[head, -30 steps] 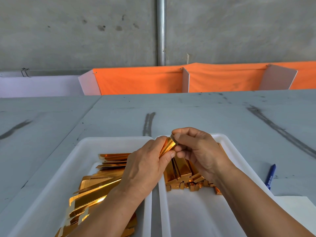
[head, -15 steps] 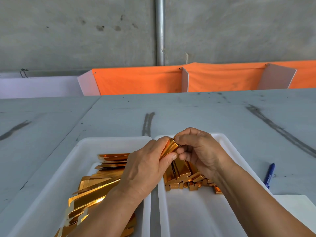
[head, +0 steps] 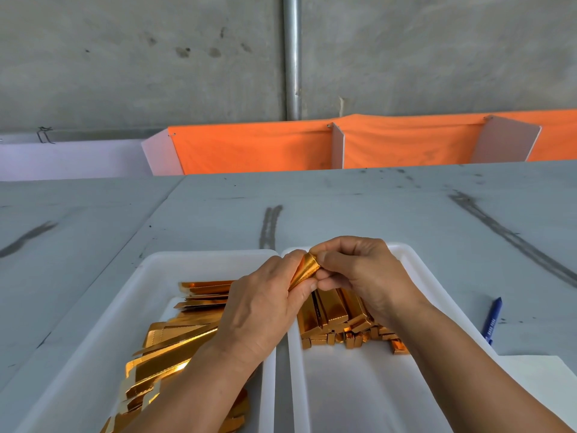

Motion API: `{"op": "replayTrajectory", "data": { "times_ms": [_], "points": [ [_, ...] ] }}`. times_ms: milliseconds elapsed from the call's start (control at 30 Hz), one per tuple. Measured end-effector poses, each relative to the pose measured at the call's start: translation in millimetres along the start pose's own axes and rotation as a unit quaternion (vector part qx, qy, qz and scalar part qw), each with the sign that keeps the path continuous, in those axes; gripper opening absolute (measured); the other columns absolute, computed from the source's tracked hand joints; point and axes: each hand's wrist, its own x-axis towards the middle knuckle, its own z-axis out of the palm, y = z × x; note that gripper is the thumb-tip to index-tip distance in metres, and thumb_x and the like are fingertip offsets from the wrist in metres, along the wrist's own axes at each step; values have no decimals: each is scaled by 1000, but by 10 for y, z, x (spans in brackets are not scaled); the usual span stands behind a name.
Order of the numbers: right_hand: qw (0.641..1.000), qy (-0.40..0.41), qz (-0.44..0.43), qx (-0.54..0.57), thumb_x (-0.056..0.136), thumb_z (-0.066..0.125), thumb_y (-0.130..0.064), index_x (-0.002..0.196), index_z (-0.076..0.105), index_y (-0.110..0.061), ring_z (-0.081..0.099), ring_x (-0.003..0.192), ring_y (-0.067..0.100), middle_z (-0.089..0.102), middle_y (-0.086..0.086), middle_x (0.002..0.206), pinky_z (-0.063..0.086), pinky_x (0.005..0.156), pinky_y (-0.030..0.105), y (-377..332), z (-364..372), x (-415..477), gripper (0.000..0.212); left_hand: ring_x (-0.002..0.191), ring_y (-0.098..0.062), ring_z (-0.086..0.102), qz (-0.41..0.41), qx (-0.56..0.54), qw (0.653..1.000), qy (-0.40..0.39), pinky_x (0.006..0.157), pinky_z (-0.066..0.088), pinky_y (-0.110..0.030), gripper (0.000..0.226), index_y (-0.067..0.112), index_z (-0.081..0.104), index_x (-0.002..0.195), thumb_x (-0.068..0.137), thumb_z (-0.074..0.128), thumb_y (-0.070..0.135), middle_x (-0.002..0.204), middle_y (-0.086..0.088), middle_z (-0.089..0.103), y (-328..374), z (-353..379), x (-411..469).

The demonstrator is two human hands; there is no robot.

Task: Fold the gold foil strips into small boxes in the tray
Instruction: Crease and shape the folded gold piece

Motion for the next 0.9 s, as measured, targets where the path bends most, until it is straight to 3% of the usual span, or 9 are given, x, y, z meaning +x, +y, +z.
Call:
{"op": "replayTrajectory", "data": {
  "times_ms": [300,433,700,900],
  "points": [
    [999,-3,14,50,87,71,-7,87,72,-6,70,63,16,72,11,72,57,57,20,-11,3,-1,1,85,-8,59,-7,-38,999,8,72,49,-16,56,29,48,132,87,37,60,99,11,61,5,4,-5],
    [998,-24,15,48,92,66,-9,90,73,-3,70,66,18,72,14,75,59,63,22,-21,-26,3,9,83,-8,59,-18,-68,998,5,69,47,-13,55,28,49,131,87,38,59,95,12,60,-3,11,-10],
    [1000,-5,-17,-17,93,65,-10,93,73,-6,70,63,14,73,6,69,58,62,20,-22,-6,-22,9,82,-8,59,-11,-56,998,7,69,46,-12,56,26,50,131,86,38,58,95,11,61,-1,4,-6],
    [993,19,-65,-95,94,66,-17,90,74,-16,71,60,8,73,-1,65,51,57,11,-6,18,-49,10,83,-8,58,-14,-38,999,12,68,43,-11,57,26,49,132,86,39,58,99,9,61,3,4,-9]
  ]
}}
